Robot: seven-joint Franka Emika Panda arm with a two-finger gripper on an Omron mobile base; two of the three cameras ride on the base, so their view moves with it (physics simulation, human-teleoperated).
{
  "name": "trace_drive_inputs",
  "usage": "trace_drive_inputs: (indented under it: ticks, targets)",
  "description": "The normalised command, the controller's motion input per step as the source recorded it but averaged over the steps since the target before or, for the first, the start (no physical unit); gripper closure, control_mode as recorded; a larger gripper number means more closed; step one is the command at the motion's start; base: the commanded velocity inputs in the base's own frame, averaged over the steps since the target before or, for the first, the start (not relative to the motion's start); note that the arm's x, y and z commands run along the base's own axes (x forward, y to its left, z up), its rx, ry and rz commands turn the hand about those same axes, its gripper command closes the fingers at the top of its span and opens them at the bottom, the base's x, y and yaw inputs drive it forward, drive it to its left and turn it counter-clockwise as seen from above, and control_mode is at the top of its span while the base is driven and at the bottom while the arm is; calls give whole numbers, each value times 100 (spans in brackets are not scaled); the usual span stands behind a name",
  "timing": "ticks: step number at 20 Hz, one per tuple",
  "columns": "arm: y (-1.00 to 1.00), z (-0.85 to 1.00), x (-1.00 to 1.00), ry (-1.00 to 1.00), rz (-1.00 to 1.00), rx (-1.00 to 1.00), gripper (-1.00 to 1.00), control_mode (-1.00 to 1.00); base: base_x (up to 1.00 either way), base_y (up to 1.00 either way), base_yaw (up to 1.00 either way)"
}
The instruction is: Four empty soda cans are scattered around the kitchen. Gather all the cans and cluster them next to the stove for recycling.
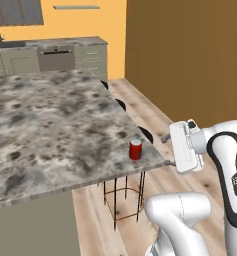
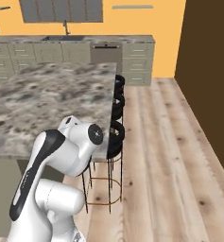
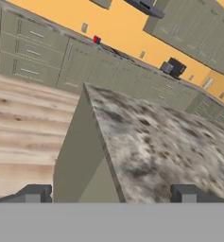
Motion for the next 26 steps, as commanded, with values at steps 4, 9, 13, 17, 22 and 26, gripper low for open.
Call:
trace_drive_inputs:
  ticks: [4,9,13,17,22,26]
  targets:
    - [0,0,0,0,0,0,-100,100,33,-6,-2]
    - [0,0,0,0,0,0,-100,100,29,0,0]
    - [0,0,0,0,0,0,-100,100,28,-1,0]
    - [0,0,0,0,0,0,-100,100,37,0,0]
    - [0,0,0,0,0,0,-100,100,39,-5,0]
    - [0,0,0,0,0,0,-100,100,31,-2,0]
